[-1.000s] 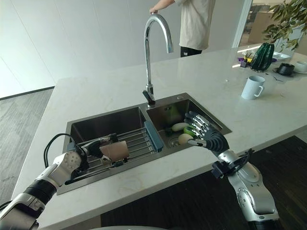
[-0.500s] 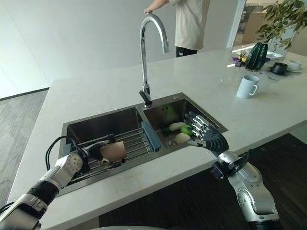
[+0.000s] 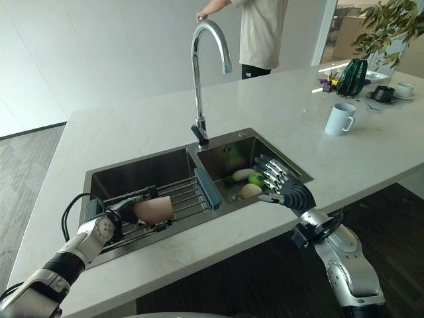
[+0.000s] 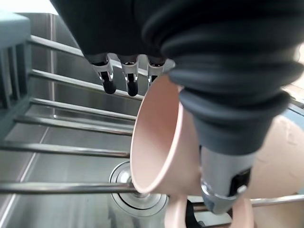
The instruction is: Place the dishes in the dishwasher.
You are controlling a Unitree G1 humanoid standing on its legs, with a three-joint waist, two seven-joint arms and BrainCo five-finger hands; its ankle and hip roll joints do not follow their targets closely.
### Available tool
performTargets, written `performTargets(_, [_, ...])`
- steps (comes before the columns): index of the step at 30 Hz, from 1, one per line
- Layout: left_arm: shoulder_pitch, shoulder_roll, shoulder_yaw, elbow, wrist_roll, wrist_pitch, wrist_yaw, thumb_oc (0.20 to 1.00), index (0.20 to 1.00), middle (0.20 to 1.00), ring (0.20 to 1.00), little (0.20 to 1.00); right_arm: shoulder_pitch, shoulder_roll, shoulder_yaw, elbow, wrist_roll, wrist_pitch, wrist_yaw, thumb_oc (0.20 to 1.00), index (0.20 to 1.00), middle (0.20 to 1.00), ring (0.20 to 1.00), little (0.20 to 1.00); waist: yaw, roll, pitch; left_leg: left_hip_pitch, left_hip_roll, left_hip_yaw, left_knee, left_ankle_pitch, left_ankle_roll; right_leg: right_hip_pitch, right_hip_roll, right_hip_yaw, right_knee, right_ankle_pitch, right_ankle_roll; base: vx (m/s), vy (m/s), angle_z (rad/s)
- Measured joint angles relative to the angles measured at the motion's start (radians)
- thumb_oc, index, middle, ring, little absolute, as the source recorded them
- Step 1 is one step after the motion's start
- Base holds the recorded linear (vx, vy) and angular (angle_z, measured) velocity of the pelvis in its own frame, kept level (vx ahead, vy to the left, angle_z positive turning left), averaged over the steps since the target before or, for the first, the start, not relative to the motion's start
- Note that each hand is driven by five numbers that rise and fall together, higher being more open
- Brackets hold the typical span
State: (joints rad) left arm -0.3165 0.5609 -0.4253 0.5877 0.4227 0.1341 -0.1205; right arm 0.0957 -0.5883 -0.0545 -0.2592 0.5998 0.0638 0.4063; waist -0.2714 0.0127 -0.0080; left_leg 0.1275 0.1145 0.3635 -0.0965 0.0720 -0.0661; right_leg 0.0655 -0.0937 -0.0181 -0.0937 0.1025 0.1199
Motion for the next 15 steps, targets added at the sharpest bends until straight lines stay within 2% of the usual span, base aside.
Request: performTargets(15, [0.0, -0.006, 0.0, 0.005, 0.033, 0.001, -0.001, 1.0, 1.0, 1.0, 1.0, 1.0, 0.0, 0.0, 0.006, -0.026, -0.011, 0.013, -0.001, 1.0, 1.0, 1.0, 1.0, 1.0, -0.003, 0.0, 0.0, 0.0, 0.0, 0.003, 0.0, -0.001, 0.002, -0.001, 0.0, 0.004, 0.0, 0.003, 0.003, 0.0, 0.001, -0.01])
